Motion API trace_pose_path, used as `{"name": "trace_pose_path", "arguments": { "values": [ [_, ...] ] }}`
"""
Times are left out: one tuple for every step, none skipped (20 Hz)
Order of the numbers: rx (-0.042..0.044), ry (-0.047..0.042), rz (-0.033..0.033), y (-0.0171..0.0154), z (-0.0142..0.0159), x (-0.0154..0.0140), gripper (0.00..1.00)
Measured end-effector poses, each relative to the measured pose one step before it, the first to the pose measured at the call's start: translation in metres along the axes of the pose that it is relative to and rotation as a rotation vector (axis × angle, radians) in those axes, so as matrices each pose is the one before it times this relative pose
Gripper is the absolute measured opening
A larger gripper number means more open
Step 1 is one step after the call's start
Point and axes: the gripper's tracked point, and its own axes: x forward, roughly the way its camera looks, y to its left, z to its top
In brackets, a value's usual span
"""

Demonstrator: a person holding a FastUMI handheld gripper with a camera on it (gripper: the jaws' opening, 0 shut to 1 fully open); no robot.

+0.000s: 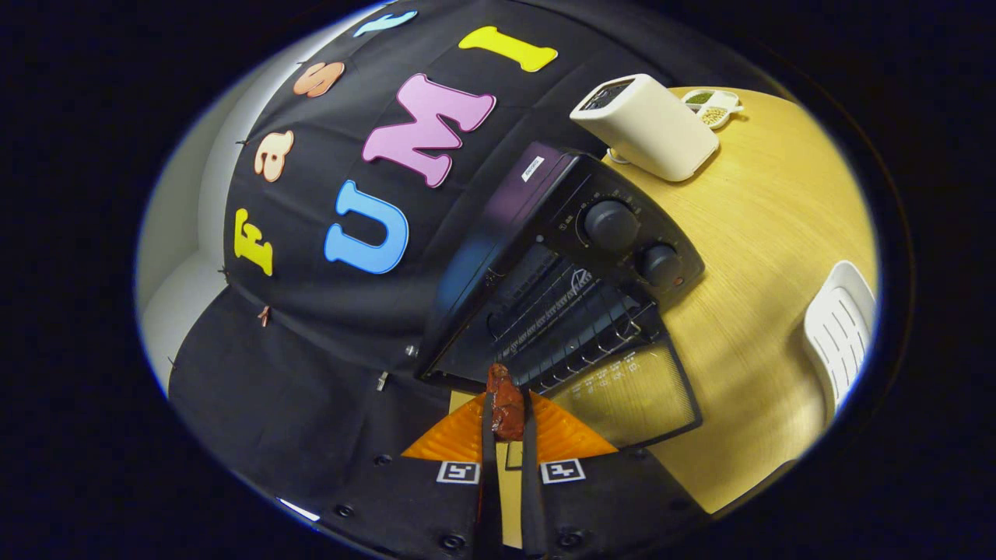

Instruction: Open the toaster oven, put the food inside, and close the toaster oven door.

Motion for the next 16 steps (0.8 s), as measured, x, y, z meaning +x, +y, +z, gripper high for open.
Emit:
{"name": "trace_pose_path", "arguments": {
  "values": [
    [-0.00277,-0.02175,-0.00824,-0.00035,0.00126,0.01048,0.14],
    [-0.00359,-0.02176,-0.00829,-0.00082,0.00266,0.0113,0.14],
    [-0.00027,-0.02076,-0.00971,-0.00209,0.00277,0.00889,0.14],
    [0.00255,-0.01993,-0.00782,-0.00135,0.00234,0.01047,0.14],
    [0.00191,-0.01758,-0.0085,-0.00096,0.00062,0.00918,0.14],
    [-0.00181,-0.01574,-0.00645,-0.00035,0.00012,0.01044,0.14],
    [-0.00137,-0.0105,0.00137,-0.00068,-0.00264,0.00721,0.14],
    [0.00073,-0.00361,0.00847,0.00222,-0.00288,0.00801,0.14],
    [-0.00144,-0.00675,0.00756,0.00057,-0.00343,0.00578,0.14],
    [-0.00508,-0.00617,0.00182,-0.00071,-0.00077,0.00666,0.14],
    [-0.0063,-0.00327,-0.00185,-0.00182,-0.00119,0.00726,0.14],
    [-0.01067,-0.00256,-0.00756,-0.00243,-0.00162,0.00476,0.14],
    [-0.02116,-0.00507,-0.00847,-0.00262,-0.00088,0.00355,0.14],
    [-0.03435,-0.00596,-0.01169,-0.00341,0.0003,0.00316,0.14],
    [-0.03461,0.00156,-0.01536,-0.00352,-0.00159,-0.00144,0.14],
    [-0.01741,-0.00678,0.00109,0.00042,-0.00055,-0.00141,0.14]
  ]
}}
